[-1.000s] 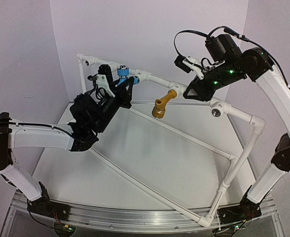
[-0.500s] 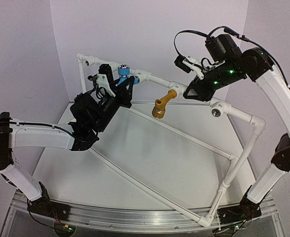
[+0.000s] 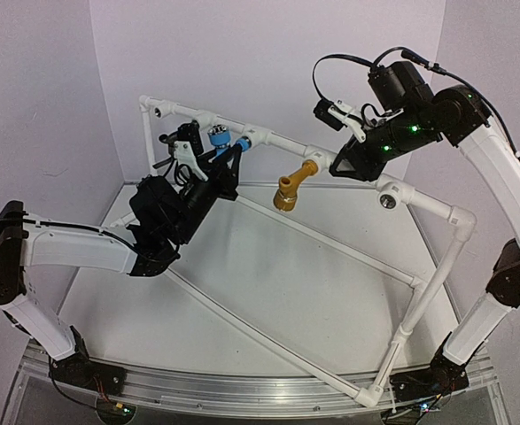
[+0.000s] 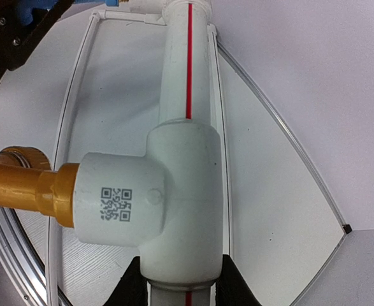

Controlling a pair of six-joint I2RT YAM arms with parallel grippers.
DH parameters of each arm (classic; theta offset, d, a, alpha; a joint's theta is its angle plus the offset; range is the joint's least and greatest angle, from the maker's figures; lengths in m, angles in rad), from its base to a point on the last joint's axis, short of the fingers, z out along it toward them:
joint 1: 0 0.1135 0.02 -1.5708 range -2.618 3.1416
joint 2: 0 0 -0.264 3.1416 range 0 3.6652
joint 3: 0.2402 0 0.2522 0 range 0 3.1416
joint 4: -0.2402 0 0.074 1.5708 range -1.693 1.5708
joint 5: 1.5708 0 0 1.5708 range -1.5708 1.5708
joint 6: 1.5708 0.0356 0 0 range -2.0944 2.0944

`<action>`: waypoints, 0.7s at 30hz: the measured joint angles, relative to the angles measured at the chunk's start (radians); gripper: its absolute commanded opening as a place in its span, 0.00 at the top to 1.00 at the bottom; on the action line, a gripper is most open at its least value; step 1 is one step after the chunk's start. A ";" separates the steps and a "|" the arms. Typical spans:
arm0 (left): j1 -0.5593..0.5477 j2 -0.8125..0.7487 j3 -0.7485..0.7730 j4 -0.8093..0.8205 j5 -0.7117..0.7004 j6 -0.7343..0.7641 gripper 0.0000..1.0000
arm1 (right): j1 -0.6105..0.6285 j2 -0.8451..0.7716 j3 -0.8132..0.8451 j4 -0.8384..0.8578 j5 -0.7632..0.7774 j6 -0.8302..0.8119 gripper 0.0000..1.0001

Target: Install the water faucets

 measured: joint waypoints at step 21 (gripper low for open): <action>0.032 -0.045 0.118 -0.275 0.023 -0.157 0.73 | -0.005 -0.008 -0.020 0.023 0.010 -0.006 1.00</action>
